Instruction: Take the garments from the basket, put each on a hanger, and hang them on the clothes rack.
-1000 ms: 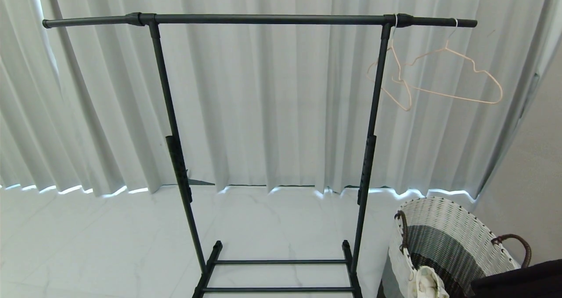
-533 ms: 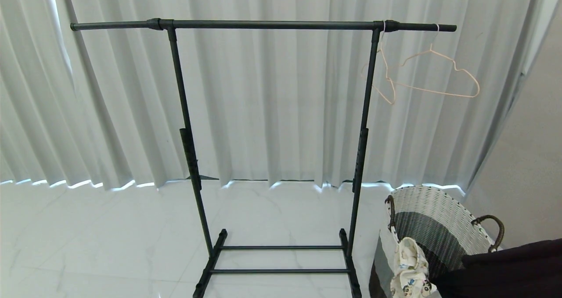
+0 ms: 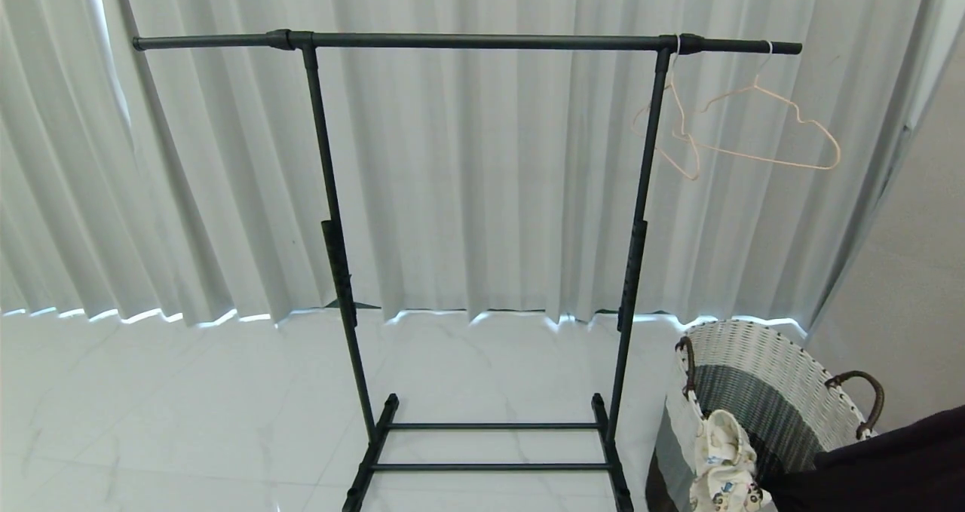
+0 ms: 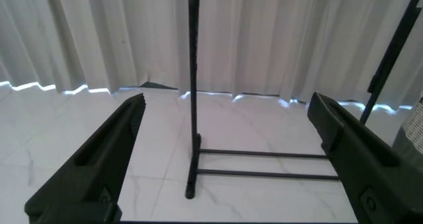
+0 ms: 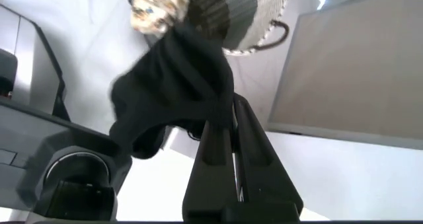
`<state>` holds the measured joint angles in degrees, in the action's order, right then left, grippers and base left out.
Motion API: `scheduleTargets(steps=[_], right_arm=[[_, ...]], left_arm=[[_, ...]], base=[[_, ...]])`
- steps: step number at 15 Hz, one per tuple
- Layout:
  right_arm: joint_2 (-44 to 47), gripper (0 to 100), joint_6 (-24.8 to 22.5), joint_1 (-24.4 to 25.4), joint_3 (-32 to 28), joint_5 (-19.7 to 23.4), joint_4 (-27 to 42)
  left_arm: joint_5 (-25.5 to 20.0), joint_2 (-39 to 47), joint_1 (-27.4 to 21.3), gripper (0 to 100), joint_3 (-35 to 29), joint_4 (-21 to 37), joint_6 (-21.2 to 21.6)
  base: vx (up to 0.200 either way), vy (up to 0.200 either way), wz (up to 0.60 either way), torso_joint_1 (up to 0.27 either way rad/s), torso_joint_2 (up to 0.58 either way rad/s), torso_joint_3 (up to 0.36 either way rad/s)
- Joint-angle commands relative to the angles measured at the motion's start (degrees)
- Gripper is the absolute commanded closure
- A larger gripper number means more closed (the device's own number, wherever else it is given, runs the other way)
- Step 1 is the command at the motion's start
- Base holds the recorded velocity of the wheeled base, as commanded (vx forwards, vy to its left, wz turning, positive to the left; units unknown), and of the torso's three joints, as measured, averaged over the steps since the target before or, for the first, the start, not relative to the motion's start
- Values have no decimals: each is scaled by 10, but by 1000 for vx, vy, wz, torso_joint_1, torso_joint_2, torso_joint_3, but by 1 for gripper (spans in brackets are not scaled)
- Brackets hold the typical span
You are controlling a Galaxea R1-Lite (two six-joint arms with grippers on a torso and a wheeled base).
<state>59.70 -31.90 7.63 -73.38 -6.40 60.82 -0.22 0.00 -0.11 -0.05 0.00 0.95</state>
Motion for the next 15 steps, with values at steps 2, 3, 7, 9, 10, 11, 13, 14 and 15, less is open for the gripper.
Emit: scheduleTargets(steps=[2, 3, 7, 9, 10, 11, 13, 14, 15], right_arm=[[5, 100, 0, 0, 1, 0, -1], [11, 100, 0, 0, 3, 1, -2], [37, 100, 1, 25, 10, 52, -5], [41, 100, 1, 28, 13, 52, -6], [41, 100, 2, 28, 13, 52, -6], [42, 100, 2, 28, 12, 53, -6], [42, 100, 4, 28, 11, 53, -12], [41, 100, 4, 30, 11, 54, -13], [38, 100, 4, 37, 11, 59, -13]], left_arm=[[0, 0, 0, 0, 0, 0, 0], [-1, 0, 0, 0, 0, 0, 2], [-6, 0, 0, 0, 0, 0, 25], [-7, 0, 0, 0, 0, 1, 38], [-7, 0, 0, 0, 0, 1, 34], [-7, 0, 0, 0, 0, 0, 34], [-9, 0, 0, 0, 0, 0, 40], [-22, 0, -1, 0, -7, -2, 44], [-88, 24, -9, 0, -58, -2, 42]], base=[[0, 200, 0, 0, 0, -2], [0, 0, 0, 0, 0, 0], [0, 0, 0, 0, 0, 0], [0, 0, 0, 0, 0, 0], [0, 0, 0, 0, 0, 0], [0, 0, 0, 0, 0, 0], [0, 0, 0, 0, 0, 0], [0, 0, 0, 0, 0, 0], [0, 0, 0, 0, 0, 0]])
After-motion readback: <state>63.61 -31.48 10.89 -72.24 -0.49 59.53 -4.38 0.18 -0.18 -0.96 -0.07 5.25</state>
